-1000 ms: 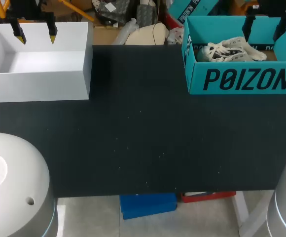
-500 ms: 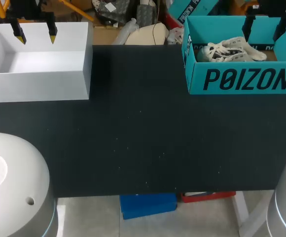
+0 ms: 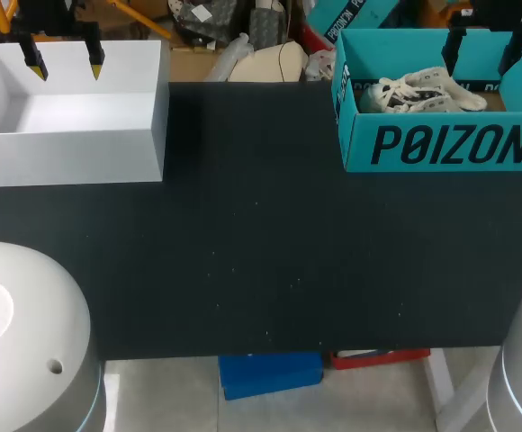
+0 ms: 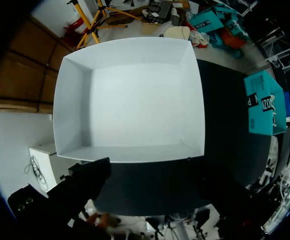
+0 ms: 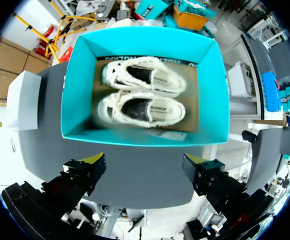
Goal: Take the shoe out of the shoebox, open the shoe tongue, remove and reinsert the insole, then place the shoe into the shoebox
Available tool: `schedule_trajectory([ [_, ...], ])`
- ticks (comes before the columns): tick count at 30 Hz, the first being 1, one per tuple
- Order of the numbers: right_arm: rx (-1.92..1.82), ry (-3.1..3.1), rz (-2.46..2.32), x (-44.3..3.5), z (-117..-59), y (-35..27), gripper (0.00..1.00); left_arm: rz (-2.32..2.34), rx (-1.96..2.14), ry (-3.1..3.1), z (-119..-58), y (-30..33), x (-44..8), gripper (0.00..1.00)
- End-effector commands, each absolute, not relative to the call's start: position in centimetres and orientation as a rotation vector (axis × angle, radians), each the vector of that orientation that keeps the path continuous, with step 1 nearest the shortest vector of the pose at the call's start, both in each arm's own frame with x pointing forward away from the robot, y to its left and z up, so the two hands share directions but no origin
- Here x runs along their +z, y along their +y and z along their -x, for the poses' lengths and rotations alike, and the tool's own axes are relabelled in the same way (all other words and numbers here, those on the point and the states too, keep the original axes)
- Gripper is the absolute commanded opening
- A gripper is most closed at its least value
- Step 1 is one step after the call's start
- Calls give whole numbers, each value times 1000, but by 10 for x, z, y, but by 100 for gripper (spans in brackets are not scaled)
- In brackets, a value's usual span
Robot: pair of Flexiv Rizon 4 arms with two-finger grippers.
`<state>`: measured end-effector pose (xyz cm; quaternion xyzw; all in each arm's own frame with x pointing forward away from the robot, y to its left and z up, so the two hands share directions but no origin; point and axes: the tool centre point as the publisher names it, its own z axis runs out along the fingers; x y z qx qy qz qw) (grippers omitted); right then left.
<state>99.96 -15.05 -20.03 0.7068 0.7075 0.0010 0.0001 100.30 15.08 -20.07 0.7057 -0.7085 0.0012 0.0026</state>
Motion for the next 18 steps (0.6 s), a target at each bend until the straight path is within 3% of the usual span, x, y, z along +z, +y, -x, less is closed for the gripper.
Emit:
schedule_trajectory([
  [1,3,2222,-2221,-200,-1000,-150,100,-2217,-1,-2220,-1002,150,-200,100],
  [6,20,2308,-2120,-199,-1005,-149,100,-2217,-1,-2220,-1002,150,-200,100],
  [9,-80,2612,-1690,-198,-1014,-146,100,-2217,-1,-2220,-1002,150,-200,100],
  [13,-222,3093,-607,-198,-1003,-155,100,-2217,-1,-2220,-1002,150,-200,100],
  [18,-294,3114,-281,-197,-997,-161,100,-2217,-1,-2220,-1002,150,-200,100],
])
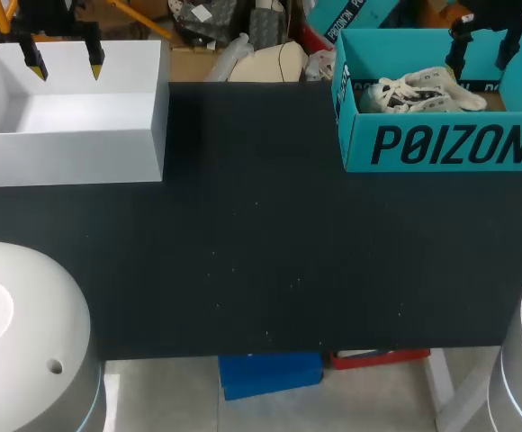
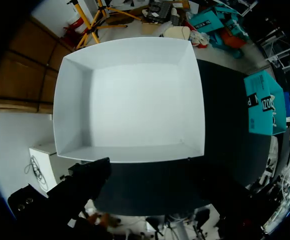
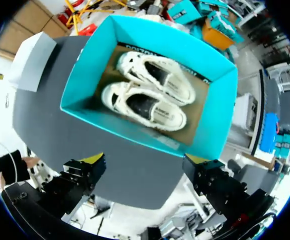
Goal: Take the shoe out of the shoebox, open the shoe tongue, remove and reinsert the insole, then place the shoe into the shoebox
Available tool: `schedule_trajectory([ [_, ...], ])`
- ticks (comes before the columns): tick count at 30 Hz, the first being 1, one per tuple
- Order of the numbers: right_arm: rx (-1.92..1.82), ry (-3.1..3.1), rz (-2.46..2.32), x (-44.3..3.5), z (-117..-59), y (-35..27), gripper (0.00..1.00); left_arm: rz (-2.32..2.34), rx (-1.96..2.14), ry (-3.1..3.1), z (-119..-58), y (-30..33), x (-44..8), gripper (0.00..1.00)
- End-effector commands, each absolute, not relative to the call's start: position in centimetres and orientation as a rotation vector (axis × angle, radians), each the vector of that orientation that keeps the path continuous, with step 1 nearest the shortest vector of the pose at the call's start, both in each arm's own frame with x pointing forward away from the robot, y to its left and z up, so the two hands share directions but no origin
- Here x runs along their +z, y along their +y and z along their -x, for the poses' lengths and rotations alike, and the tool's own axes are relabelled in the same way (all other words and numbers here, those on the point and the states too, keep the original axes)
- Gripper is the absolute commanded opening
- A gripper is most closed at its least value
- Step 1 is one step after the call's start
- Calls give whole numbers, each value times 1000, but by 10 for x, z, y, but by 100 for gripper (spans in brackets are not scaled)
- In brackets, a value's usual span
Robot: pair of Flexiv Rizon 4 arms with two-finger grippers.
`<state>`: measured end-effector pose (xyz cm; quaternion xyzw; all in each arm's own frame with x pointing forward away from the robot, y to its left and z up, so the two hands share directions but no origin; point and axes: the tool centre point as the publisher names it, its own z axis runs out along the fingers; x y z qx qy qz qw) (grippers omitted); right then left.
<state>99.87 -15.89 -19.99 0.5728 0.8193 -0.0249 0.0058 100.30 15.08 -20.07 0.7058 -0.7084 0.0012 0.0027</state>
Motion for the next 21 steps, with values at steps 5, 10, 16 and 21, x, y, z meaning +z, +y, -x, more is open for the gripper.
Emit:
schedule_trajectory([
  [5,-295,3115,-276,-197,-997,-161,100,-2217,-1,-2220,-1002,150,-200,100],
  [10,-295,3115,-276,-197,-997,-161,100,-2217,-1,-2220,-1002,150,-200,100],
  [16,-247,3101,-177,-197,-1002,-160,100,-2217,-1,-2220,-1002,150,-200,100],
  [21,-163,3062,71,-195,-1025,-154,100,-2217,-1,-2220,-1002,150,-200,100],
])
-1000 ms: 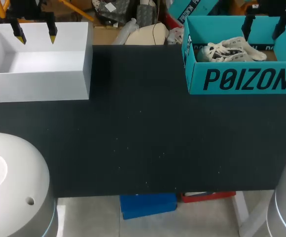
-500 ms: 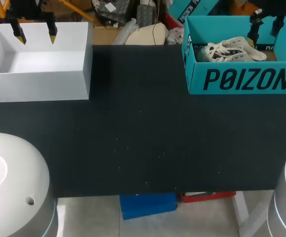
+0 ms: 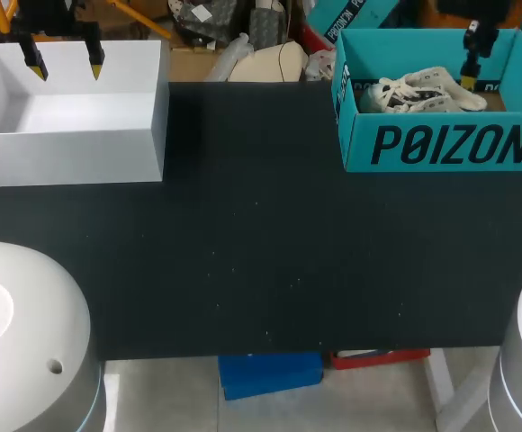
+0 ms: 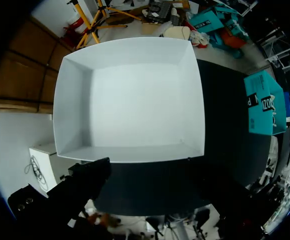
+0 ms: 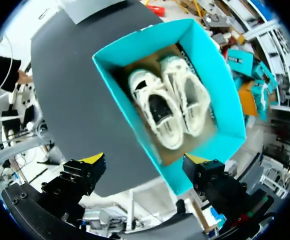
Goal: Take the shoe out of the shoebox, open the shoe tongue, remove and reinsert the insole, then place the shoe into the shoebox
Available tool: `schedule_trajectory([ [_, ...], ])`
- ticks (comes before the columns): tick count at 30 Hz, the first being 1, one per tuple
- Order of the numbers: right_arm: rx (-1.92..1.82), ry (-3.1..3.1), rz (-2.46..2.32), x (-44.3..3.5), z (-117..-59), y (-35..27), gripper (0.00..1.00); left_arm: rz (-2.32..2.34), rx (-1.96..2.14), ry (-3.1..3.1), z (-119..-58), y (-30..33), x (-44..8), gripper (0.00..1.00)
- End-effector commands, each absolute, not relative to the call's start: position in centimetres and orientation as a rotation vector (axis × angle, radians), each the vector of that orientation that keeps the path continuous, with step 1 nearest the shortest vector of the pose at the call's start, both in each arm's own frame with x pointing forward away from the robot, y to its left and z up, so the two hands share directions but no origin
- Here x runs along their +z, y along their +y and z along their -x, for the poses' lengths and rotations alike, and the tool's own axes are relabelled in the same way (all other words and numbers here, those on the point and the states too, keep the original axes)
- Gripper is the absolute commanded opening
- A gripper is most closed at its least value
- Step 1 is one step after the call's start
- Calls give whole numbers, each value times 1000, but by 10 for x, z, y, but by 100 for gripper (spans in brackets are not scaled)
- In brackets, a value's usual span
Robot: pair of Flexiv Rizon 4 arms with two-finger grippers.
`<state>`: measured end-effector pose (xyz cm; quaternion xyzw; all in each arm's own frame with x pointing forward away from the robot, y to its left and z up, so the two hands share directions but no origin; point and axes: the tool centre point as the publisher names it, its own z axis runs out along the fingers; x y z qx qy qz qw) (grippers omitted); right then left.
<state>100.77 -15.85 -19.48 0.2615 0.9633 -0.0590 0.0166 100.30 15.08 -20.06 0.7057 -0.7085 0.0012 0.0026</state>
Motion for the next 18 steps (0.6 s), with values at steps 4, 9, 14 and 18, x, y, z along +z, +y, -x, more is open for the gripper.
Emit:
schedule_trajectory([
  [4,-151,3030,209,-201,-1041,-150,48,-2217,-1,-2220,-1002,150,-200,100],
  [9,-143,2988,252,-224,-1058,-144,37,-2217,-1,-2220,-1002,150,-200,100],
  [14,-197,2983,287,-255,-1067,-145,38,-2217,-1,-2220,-1002,150,-200,100],
  [18,-170,2987,300,-276,-1071,-146,38,-2217,-1,-2220,-1002,150,-200,100],
])
